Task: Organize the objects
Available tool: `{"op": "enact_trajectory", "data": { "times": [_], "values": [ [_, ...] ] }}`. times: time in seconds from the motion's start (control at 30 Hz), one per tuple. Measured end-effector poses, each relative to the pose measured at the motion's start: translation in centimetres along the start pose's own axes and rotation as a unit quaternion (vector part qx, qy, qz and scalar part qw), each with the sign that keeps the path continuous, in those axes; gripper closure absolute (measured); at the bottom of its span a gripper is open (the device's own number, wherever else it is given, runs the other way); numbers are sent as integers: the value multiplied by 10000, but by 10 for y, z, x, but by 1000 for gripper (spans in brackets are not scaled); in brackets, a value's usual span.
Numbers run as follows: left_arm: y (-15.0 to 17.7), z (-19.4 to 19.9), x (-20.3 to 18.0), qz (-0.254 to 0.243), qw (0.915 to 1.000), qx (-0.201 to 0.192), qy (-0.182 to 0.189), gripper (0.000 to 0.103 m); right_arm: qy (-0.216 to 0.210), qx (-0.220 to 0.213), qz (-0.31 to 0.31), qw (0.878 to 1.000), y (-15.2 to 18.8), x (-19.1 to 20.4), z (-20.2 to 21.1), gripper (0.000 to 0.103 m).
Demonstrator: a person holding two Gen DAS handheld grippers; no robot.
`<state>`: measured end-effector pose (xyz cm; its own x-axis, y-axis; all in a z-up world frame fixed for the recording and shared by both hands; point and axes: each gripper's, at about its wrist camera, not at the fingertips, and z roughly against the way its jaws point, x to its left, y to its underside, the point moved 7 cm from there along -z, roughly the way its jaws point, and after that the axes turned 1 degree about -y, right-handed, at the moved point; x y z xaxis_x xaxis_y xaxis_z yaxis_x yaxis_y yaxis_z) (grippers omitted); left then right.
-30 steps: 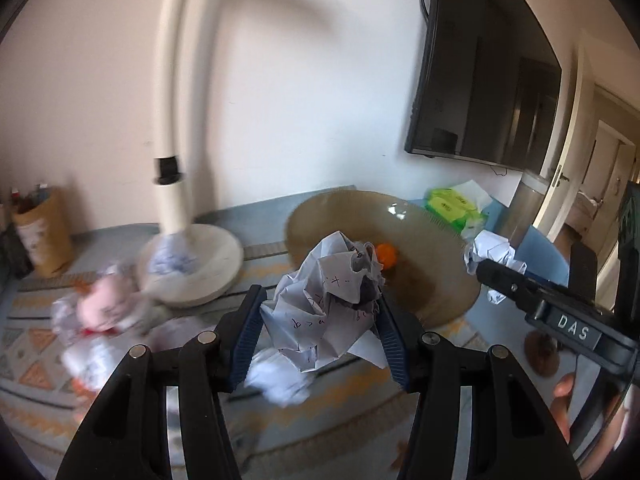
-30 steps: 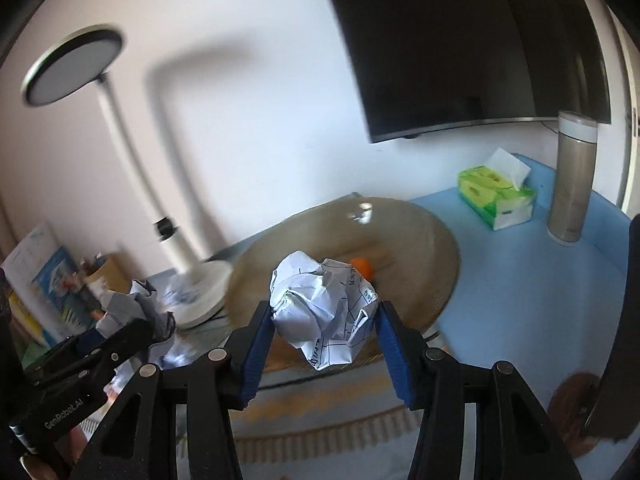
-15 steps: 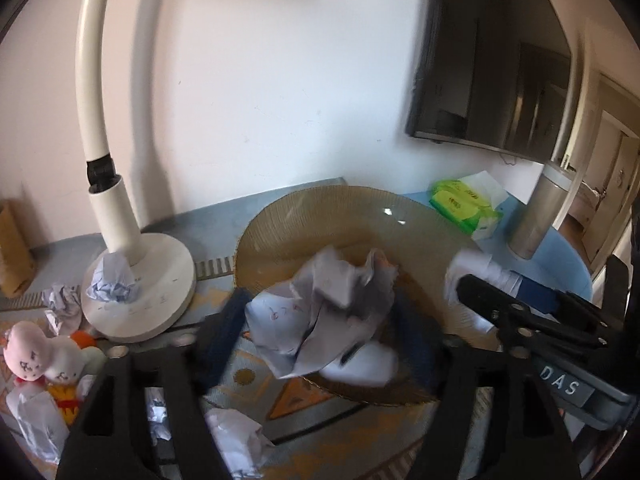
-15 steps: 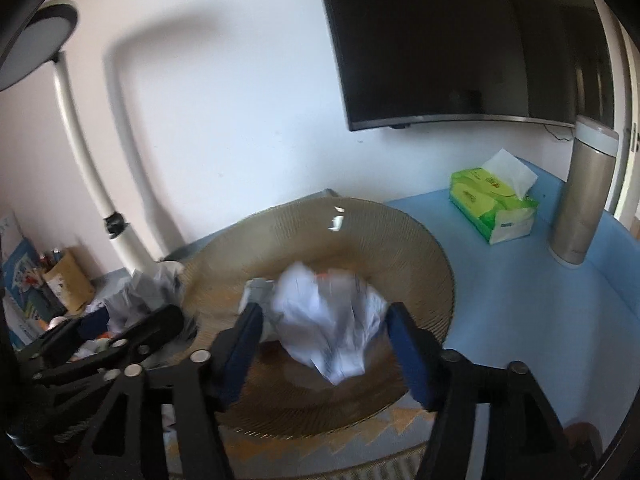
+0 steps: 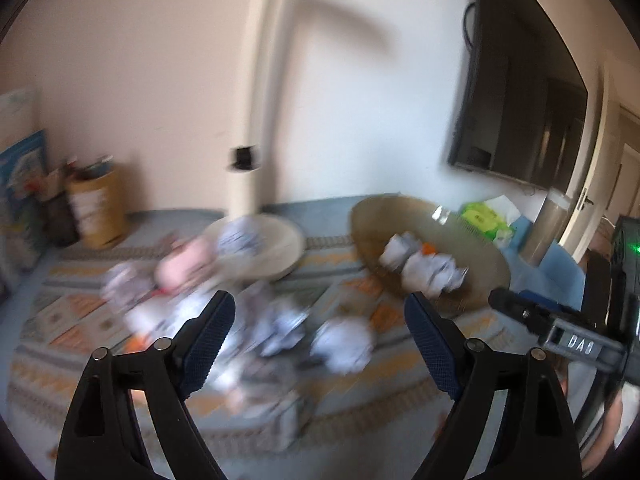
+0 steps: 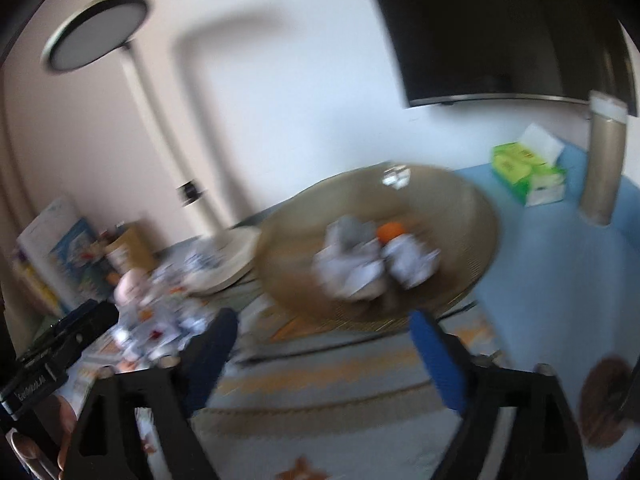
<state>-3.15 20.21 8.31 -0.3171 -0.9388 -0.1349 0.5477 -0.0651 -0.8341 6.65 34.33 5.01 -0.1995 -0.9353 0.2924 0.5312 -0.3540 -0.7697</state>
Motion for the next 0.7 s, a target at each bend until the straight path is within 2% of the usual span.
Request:
{"op": "enact_trajectory", "data": {
  "times": [0.07, 0.1, 0.13, 0.23, 0.3, 0.37, 0.43, 0.5, 0.57, 0.7],
  "values": [
    [15, 14, 26, 96, 9998, 50, -138, 15, -132, 182, 196, 9996, 18, 26, -8, 11],
    [25, 22, 44, 150, 9992, 85, -351, 4, -136, 243, 248, 9993, 23, 33, -12, 11],
    [31, 27, 59, 219, 9983, 102, -528, 1, -180, 320, 288, 9989, 30, 41, -18, 11],
    [53, 36, 113, 573, 9924, 211, -1073, 1, -290, 430, 399, 9979, 51, 60, -32, 11],
    [65, 32, 147, 730, 9868, 371, -1400, 1, -234, 290, 562, 9977, 61, 67, -37, 11],
    [72, 29, 162, 732, 9831, 401, -1631, 1, -66, 301, 712, 9970, 63, 69, -41, 11],
    [78, 27, 170, 724, 9821, 388, -1694, 1, -211, 218, 741, 9968, 62, 69, -38, 9],
    [87, 22, 173, 792, 9826, 401, -1634, 1, -207, 327, 667, 9970, 65, 64, -42, 5],
    [86, 18, 170, 709, 9827, 498, -1636, 1, -230, 407, 578, 9972, 65, 62, -46, 5],
    [86, 20, 162, 530, 9846, 420, -1610, 1, -263, 510, 534, 9969, 68, 61, -48, 5]
  ]
}}
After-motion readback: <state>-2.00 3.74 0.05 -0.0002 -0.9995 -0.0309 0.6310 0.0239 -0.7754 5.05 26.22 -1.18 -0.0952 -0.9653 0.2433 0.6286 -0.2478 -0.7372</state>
